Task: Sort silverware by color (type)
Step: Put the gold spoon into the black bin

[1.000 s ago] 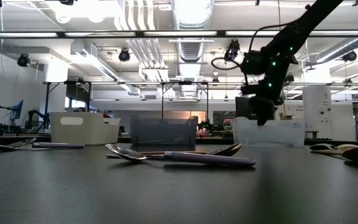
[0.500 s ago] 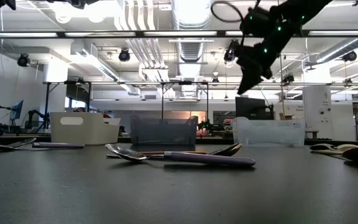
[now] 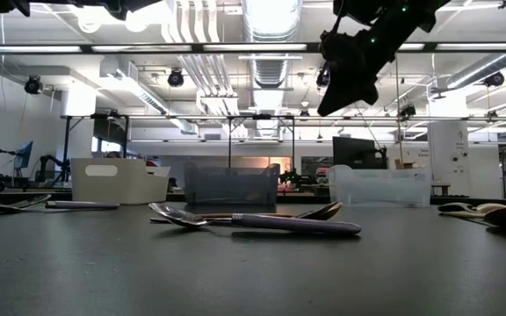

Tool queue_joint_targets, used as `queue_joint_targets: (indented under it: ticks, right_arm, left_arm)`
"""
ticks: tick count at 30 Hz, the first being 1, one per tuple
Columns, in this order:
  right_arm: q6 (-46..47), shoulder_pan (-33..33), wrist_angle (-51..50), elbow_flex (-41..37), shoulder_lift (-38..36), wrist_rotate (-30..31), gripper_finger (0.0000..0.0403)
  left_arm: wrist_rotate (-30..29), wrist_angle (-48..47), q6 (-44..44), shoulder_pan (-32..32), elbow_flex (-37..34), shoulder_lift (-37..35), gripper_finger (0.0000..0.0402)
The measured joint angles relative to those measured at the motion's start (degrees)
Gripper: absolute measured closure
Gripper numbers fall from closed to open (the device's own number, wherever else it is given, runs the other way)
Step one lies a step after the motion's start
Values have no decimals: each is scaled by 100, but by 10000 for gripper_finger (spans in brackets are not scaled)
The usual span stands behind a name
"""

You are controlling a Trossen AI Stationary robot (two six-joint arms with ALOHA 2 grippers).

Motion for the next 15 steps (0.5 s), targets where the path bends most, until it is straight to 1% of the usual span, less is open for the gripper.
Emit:
queue_joint_targets:
  ticks: [11,13,15]
  right_arm:
    - [1541,701,-142,0,108,-30,369]
    - [1955,788,-244,0,165,-104,369]
    - [2401,813,-346,0,208,-341,369]
  left_arm:
    - [0,-8,-54,-1,0,24,318]
    - [-2,-8,-54,0,0,46,318]
    - [-1,-10,-54,-1,0,53,318]
